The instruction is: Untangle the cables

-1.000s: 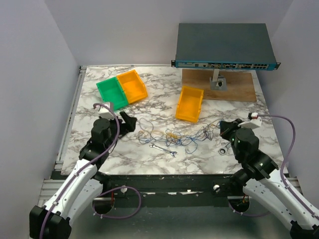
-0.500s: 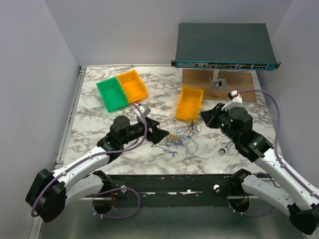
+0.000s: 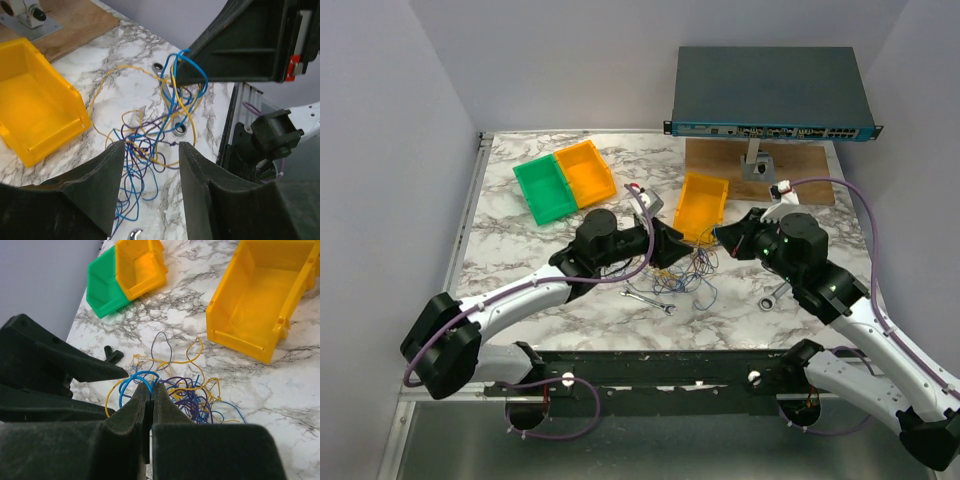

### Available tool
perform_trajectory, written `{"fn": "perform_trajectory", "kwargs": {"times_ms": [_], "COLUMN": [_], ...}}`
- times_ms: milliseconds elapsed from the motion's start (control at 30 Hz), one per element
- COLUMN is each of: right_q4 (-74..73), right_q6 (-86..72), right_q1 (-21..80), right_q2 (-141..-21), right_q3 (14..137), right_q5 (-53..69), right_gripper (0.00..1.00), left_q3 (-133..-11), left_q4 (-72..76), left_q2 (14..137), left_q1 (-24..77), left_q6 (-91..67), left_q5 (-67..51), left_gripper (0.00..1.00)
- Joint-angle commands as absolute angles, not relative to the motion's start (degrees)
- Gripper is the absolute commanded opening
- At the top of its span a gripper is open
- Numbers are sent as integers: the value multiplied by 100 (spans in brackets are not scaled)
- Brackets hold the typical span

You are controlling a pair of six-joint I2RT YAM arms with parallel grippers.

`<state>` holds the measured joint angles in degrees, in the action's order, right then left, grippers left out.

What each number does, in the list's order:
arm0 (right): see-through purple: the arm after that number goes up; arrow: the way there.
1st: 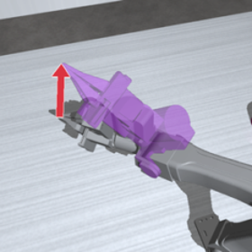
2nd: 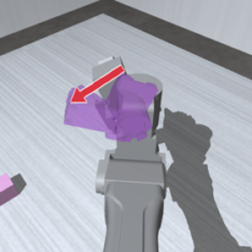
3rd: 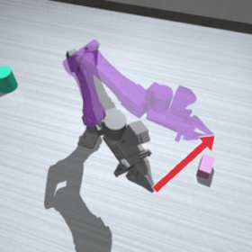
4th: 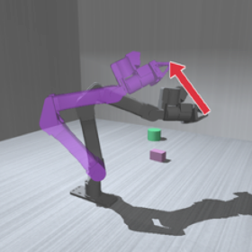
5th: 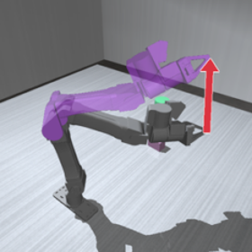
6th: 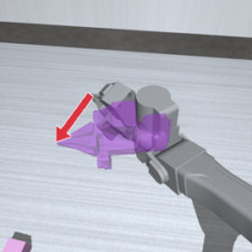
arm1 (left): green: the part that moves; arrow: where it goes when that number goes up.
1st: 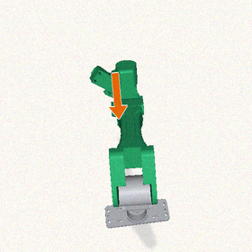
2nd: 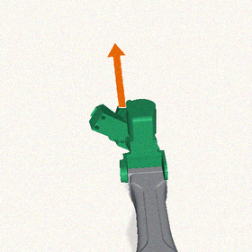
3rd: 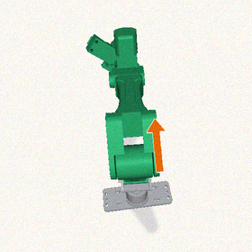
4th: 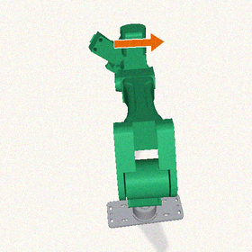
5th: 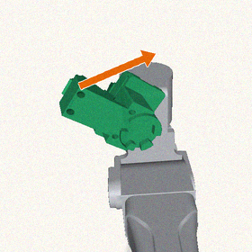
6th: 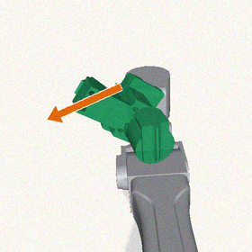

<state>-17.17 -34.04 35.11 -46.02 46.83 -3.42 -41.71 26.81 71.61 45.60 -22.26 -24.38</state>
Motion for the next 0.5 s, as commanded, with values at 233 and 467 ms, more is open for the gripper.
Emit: {"fn": "perform_trajectory", "kwargs": {"times_ms": [233,467], "right_q4": [-1657,-1652], "right_q6": [-3423,-3475], "right_q1": [3489,3490], "right_q2": [-4588,-4525], "right_q3": [4763,4670], "right_q5": [-61,-81], "right_gripper": [1,1], "left_q3": [-5004,-5114], "left_q4": [2660,2542], "left_q2": [7798,8028], "left_q1": [4687,4808], "left_q6": [-2226,-2161], "left_q5": [-2739,-2672], "left_gripper": [49,0]}}
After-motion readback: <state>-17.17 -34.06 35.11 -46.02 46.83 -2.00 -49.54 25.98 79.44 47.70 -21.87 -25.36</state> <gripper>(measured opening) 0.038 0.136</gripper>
